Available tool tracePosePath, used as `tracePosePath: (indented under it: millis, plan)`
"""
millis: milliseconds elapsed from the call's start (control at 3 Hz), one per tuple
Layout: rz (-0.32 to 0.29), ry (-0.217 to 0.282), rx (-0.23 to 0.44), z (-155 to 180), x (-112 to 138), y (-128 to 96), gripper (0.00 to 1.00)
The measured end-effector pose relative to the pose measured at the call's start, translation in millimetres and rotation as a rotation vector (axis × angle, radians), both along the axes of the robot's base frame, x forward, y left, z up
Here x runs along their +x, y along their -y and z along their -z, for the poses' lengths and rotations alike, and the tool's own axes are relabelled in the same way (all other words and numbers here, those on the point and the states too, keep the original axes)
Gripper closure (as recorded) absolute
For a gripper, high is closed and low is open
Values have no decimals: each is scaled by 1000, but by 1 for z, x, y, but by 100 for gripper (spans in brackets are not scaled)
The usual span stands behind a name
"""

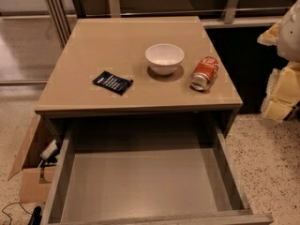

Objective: Place rxbar blueberry into top drawer

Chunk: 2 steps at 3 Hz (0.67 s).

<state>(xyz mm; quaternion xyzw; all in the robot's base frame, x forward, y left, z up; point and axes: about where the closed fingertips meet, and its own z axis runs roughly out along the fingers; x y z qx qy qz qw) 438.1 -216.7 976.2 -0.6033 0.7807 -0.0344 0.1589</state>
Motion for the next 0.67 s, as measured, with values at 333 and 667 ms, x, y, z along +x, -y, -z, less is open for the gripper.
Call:
tracePosePath:
  millis: [333,667]
  plan:
    - [0,0,0,0,0,0,0]
    - [-31,24,67,2,25,-23,0]
